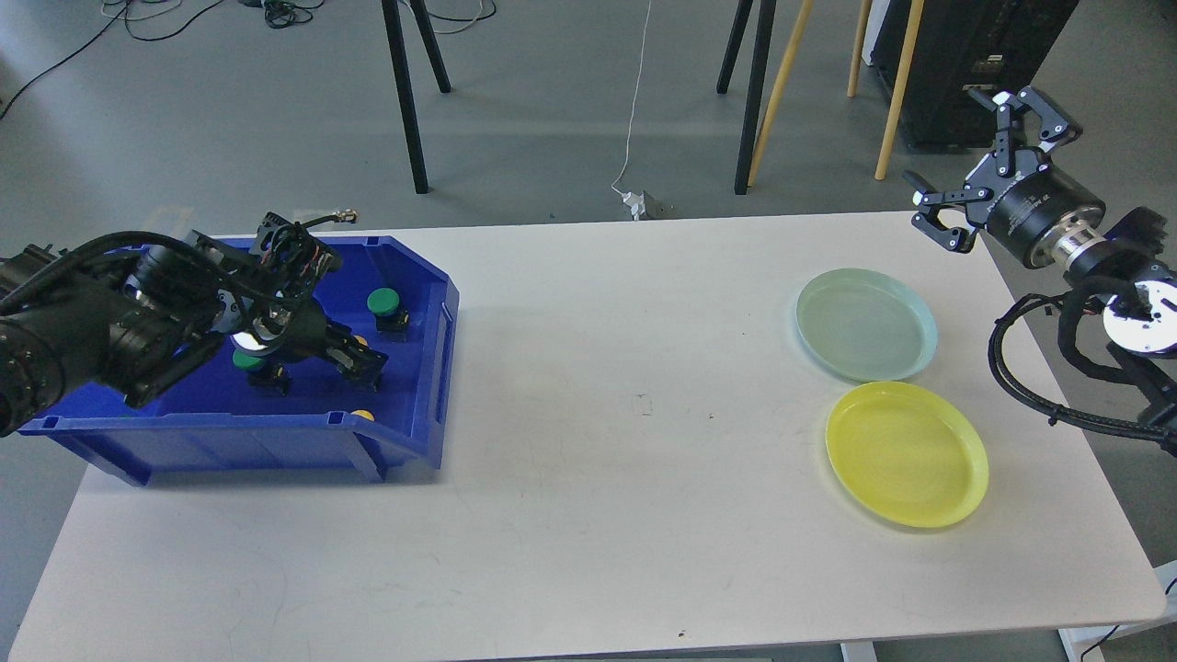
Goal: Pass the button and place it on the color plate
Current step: 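Lower the left gripper into the bin and grasp a yellow button, then lift the yellow button out of the bin with the left gripper, then extend the button toward the right gripper and grasp it with the right gripper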
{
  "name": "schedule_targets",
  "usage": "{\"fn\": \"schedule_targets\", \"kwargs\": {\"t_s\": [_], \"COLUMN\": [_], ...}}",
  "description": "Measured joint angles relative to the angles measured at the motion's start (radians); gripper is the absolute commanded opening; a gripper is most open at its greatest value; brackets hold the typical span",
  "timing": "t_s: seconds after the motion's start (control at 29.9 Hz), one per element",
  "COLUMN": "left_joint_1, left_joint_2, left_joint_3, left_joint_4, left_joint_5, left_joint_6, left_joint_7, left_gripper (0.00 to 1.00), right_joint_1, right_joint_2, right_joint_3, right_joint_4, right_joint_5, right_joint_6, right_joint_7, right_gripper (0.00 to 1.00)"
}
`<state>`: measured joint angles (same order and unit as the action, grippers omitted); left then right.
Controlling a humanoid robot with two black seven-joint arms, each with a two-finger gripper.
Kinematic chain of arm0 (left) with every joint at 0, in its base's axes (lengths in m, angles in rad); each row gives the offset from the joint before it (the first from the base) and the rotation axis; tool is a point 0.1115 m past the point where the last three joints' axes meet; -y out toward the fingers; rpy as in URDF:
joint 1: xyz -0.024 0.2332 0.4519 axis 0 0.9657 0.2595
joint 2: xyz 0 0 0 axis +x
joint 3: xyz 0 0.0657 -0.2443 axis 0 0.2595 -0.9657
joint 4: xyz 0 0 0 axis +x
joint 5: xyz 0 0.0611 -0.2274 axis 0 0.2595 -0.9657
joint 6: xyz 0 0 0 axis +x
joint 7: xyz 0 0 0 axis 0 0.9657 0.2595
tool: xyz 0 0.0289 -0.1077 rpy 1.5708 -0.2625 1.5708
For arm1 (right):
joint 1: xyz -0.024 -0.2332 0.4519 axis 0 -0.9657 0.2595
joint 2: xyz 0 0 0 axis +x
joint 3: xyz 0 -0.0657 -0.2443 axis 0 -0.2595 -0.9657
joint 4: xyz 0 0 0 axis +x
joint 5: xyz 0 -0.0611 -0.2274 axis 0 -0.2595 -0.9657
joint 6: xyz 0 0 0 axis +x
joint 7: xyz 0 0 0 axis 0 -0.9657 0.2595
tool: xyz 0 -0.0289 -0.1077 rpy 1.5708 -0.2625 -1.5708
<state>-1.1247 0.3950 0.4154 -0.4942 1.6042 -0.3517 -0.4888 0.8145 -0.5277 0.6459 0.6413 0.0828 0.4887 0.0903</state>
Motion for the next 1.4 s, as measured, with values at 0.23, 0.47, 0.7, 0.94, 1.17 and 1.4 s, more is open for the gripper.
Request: {"fn": "schedule_targets", "kwargs": {"t_s": [0.23,0.47,0.7,0.94,1.17,1.4], "left_joint_1": [0.004,-0.034,-0.201,-0.176,-0.086,0.069], "left_joint_2": [0.001,0.069,0.432,0.546,0.263,-0.014], "left_joint_3": [0.002,-0.009,-0.181,-0.452,-0.541,-0.660], "left_joint_4": [0.000,-0.064,-0.499,-0.748,-0.701,-0.512], "left_joint_5": [0.005,-0.001,-0.012,-0.342,-0.835,-0.875], "left_joint_6": [0.021,0.009,-0.131,-0.137,-0.137,-0.137], "left_joint_7": [0.000,0.000,0.000,0.000,0.000,0.000], "left_gripper": [0.04,0.03,0.03,0.03,0.04,0.04], "right_joint_1": [-0.006,-0.009,-0.018,-0.031,-0.096,-0.090], "right_joint_2": [0.000,0.000,-0.001,-0.069,-0.284,-0.252], "right_joint_3": [0.000,0.000,0.000,-0.012,-0.017,-0.087], "right_joint_4": [-0.001,-0.003,-0.004,0.095,0.550,0.686], "right_joint_5": [0.000,0.000,0.000,-0.010,-0.084,-0.235], "right_joint_6": [0.000,0.000,0.000,0.000,0.000,0.000], "right_joint_7": [0.000,0.000,-0.001,-0.009,-0.003,-0.009], "right_gripper": [1.00,1.00,1.00,1.00,1.00,1.00]}}
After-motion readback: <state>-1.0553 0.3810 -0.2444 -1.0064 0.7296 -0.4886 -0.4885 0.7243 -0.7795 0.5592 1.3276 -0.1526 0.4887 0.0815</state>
